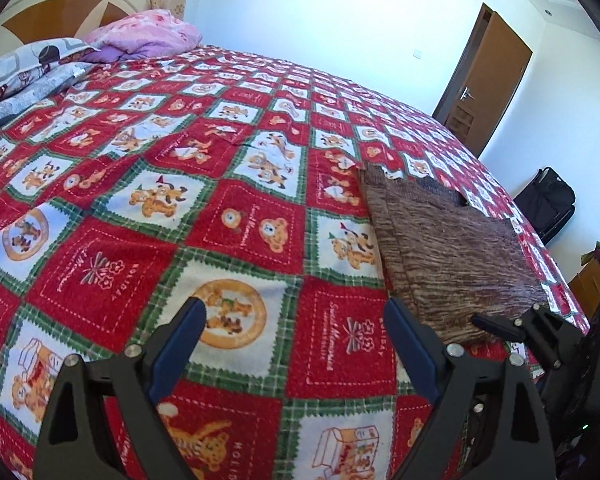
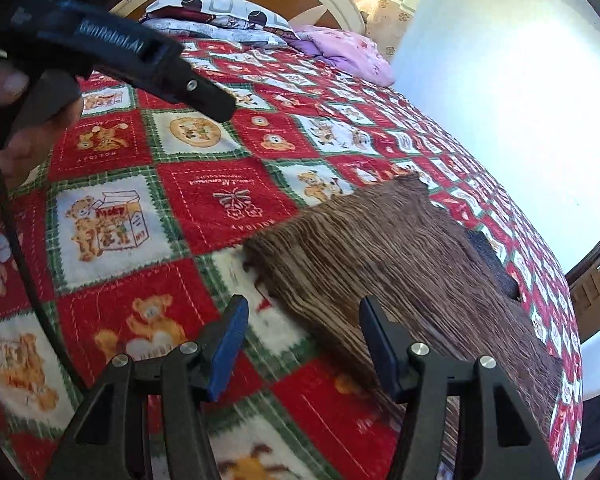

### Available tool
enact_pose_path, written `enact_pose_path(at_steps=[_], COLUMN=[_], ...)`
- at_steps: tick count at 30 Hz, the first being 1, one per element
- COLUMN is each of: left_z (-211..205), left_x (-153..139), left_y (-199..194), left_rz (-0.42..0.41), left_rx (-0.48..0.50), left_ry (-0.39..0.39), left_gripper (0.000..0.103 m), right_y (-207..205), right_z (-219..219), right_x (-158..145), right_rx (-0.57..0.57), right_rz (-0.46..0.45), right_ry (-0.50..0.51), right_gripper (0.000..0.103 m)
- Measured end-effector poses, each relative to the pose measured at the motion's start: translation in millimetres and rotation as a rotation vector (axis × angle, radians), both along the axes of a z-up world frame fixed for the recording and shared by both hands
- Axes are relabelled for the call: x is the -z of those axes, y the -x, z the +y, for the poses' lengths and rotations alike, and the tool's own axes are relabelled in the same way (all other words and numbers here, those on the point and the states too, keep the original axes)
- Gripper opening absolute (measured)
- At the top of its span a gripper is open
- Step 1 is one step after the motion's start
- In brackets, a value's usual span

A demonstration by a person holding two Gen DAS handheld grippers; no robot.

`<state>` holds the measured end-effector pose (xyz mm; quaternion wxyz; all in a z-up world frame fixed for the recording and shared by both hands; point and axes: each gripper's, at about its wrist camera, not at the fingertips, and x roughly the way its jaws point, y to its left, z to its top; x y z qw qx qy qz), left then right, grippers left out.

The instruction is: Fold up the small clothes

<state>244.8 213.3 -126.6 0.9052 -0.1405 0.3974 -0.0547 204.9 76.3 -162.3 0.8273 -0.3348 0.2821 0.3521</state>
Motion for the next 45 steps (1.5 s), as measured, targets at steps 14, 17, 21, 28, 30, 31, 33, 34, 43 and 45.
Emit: enact_pose_path(at_steps=[14, 17, 21, 28, 30, 31, 33, 34, 43, 45], left_z=[-6.5, -18.8, -42.5, -65.1, -68.1, -69.6, -72.4, -74.8, -88.4, -91.9], left_x=[-1.8, -4.8, -7.4, 3.1, 6.5, 8.3, 13.5, 16.9, 32.8, 36.1], left_y=[-44.4, -59.0, -85.7, -126.4, -134.0, -137.3, -145.9, -150.7, -180.0, -185.5], left_rz=[-0.019, -0.030, -0.037, -0.020, -0.019, -0.016, -0.006, 0.000, 0.063, 0.081], left_rx=[0.119, 0.171, 0.277, 0.322, 0.324, 0.327, 0.329, 0.330, 0.338, 0.338], left_ry=[0.057, 0.071, 0.098, 0.103, 0.111, 0.118, 0.137, 0.141, 0.187, 0.206], left_gripper=[0.092, 0.092, 0.092, 0.092, 0.092, 0.092, 0.092, 0.092, 0.081, 0.074], right_y=[-9.5, -13.0, -13.2, -12.6, -14.3, -14.5, -15.6, -16.2, -22.6, -25.7], right_z=[12.2, 11.3, 11.3, 6.4, 5.7, 5.6, 5.9, 5.9, 5.4, 4.9], right_x=[5.4, 5.7, 7.5, 6.6, 6.7, 6.8, 7.5, 7.9, 7.7, 7.1], right_rx=[0.075, 0.093, 0.083, 0.088, 0.086, 0.085, 0.084, 0.084, 0.083, 0.082], right_rz=[-0.036, -0.039, -0.030, -0.014, -0.005, -0.004, -0.001, 0.003, 0.023, 0.030], right_ry=[-0.060, -0.061, -0.066, -0.089, -0.093, -0.095, -0.095, -0.096, -0.107, -0.110], right_gripper=[0.055, 0.042, 0.030, 0.014, 0.013, 0.012, 0.012, 0.012, 0.012, 0.012])
